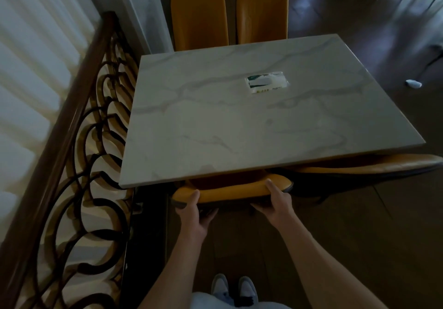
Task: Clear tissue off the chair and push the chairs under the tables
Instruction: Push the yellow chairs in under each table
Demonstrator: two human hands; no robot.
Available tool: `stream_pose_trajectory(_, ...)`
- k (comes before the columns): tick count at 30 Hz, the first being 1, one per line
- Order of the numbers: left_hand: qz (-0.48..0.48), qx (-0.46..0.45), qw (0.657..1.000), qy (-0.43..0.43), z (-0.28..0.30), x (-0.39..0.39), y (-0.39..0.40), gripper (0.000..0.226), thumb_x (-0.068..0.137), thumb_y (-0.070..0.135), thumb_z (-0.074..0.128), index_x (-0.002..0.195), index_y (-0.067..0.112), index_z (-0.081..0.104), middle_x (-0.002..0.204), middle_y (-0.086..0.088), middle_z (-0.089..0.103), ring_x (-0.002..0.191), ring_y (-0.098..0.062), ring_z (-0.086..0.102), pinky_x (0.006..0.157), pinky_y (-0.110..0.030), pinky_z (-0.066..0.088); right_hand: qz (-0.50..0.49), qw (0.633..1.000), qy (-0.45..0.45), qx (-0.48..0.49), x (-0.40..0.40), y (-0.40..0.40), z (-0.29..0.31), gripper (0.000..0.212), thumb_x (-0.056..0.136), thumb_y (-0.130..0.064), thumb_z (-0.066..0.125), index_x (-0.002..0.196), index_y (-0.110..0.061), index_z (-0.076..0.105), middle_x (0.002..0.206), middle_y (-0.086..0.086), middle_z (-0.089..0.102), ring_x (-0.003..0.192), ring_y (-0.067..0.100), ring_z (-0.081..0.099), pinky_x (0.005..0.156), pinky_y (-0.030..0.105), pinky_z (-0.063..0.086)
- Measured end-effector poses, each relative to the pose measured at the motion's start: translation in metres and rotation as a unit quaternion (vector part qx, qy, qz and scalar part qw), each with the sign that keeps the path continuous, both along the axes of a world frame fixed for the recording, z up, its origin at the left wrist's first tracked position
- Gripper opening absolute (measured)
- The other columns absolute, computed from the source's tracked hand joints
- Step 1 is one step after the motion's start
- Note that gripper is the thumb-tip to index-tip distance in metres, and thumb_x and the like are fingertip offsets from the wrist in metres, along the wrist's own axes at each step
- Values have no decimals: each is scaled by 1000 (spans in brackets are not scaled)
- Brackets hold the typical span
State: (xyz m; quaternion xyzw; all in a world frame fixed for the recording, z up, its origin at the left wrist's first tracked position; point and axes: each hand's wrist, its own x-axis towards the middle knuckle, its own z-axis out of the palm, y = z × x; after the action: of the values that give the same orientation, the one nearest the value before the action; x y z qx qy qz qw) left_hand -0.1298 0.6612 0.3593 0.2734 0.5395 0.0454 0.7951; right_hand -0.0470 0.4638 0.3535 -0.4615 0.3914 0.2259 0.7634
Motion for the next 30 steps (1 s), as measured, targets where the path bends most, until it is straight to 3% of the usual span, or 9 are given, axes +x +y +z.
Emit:
stream_pose_trajectory(6, -42, 33, 998, 30, 1, -5, 7, 77, 88, 29, 74, 151, 24, 30, 138, -16, 48, 110, -36, 55, 90, -54, 55, 16, 999, -11, -27, -7, -1, 5, 70, 84, -30, 75, 141, -22, 35, 135, 13, 47, 123, 38, 48, 88, 64, 52)
stream_pose_trajectory(8, -59, 76, 993, 75, 1, -8, 11, 84, 87, 34, 75, 154, 23, 25, 143, -16, 45, 116, -36, 54, 96, -53, 53, 53, 989, -34, -136, -12, -1, 6, 89, 85, -37, 73, 153, -26, 17, 147, 13, 41, 130, 40, 43, 99, 62, 46)
stream_pose_trajectory(12, -143, 248, 952, 105, 11, -16, 20, 101, 90, 36, 72, 160, 25, 1, 164, -11, 20, 144, -39, 32, 114, -55, 35, 188, 880, -162, -404, -22, -3, 17, 92, 92, -41, 63, 156, -19, 1, 163, 12, 15, 147, 36, 22, 114, 55, 30)
stream_pose_trajectory(14, -197, 368, 906, 74, 21, -20, 25, 102, 88, 43, 71, 160, 22, 2, 167, -11, 12, 150, -36, 21, 117, -54, 29, 243, 819, -220, -471, -24, -1, 30, 84, 94, -44, 57, 156, -21, 6, 164, 12, 11, 147, 36, 20, 113, 58, 29)
stream_pose_trajectory(18, -276, 560, 781, -21, 57, -23, 31, 120, 68, 87, 49, 159, 19, 10, 167, -12, 6, 152, -31, 9, 116, -54, 24, 289, 725, -344, -522, -27, 11, 63, 80, 95, -50, 50, 157, -24, 6, 165, 9, 8, 150, 30, 10, 119, 56, 13)
stream_pose_trajectory(21, -298, 670, 678, -60, 84, -19, 36, 98, 81, 75, 46, 159, 29, 9, 169, -6, -1, 154, -27, -1, 118, -53, 13, 311, 642, -426, -556, -29, 20, 91, 81, 93, -61, 38, 156, -30, -4, 166, 3, -4, 151, 22, -8, 121, 49, -3)
stream_pose_trajectory(25, -310, 779, 540, -74, 117, -18, 40, 91, 89, 71, 43, 160, 30, 4, 170, -4, -5, 155, -24, -10, 121, -48, 4, 307, 594, -485, -563, -30, 35, 126, 85, 92, -63, 37, 154, -33, -12, 165, -2, -12, 150, 19, -19, 119, 48, -9)
stream_pose_trajectory(27, -313, 798, 508, -79, 129, -18, 39, 91, 89, 72, 40, 161, 29, 4, 170, -3, -6, 155, -25, -11, 121, -50, 4, 306, 587, -495, -563, -32, 39, 135, 86, 92, -63, 39, 154, -34, -14, 165, -2, -14, 149, 19, -20, 119, 50, -9)
stream_pose_trajectory(30, -317, 795, 509, -92, 138, -18, 34, 90, 89, 73, 39, 160, 31, 3, 169, -2, -8, 155, -24, -12, 120, -51, 2, 310, 589, -489, -564, -40, 38, 142, 87, 92, -62, 41, 154, -34, -14, 165, -3, -17, 149, 18, -22, 120, 53, -8)
